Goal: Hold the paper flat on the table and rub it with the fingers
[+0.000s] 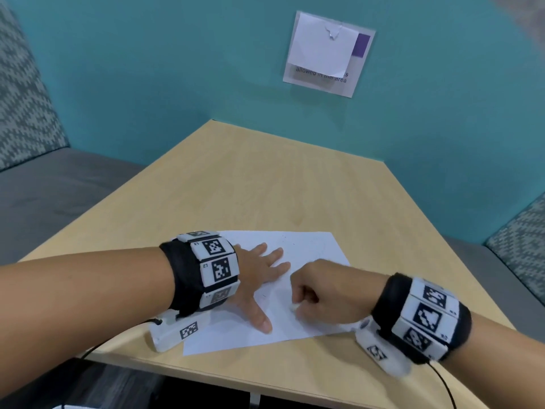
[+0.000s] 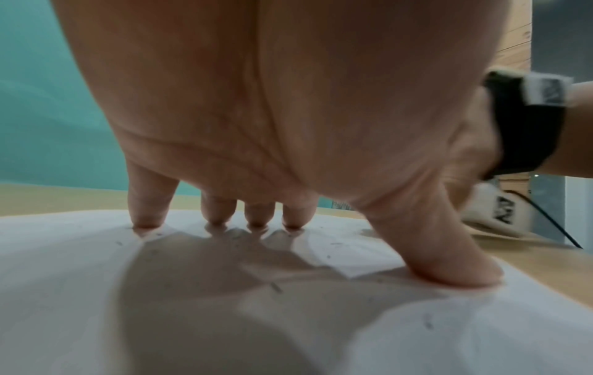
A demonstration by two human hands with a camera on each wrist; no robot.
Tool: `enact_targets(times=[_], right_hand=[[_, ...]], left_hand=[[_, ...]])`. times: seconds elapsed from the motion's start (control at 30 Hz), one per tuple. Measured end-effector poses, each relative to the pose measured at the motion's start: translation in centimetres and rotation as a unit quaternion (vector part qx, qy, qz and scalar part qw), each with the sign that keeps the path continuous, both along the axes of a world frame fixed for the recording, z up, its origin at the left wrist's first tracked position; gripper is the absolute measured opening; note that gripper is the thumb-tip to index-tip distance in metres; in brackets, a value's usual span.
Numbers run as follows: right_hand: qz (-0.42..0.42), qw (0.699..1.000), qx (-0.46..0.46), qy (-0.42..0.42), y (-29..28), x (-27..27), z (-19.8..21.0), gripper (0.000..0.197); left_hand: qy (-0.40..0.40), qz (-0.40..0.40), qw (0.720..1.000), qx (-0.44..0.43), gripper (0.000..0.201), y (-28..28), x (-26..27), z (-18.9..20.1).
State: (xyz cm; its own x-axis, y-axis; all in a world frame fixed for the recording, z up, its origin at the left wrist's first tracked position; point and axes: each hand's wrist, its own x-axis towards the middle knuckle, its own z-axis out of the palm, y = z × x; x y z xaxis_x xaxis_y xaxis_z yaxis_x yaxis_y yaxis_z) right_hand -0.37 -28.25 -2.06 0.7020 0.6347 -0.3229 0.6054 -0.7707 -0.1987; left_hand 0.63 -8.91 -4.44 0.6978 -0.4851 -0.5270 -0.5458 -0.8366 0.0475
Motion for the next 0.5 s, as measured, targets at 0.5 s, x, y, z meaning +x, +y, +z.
enact_targets(times=[0.5], right_hand=[[-0.035,0.999,-0.002,-0.019,-1.1,1.7,0.7,0.018]], left_hand=[[-0.005,0.004,1.0,-0.001,0.117,0.0,0.0,-0.1]])
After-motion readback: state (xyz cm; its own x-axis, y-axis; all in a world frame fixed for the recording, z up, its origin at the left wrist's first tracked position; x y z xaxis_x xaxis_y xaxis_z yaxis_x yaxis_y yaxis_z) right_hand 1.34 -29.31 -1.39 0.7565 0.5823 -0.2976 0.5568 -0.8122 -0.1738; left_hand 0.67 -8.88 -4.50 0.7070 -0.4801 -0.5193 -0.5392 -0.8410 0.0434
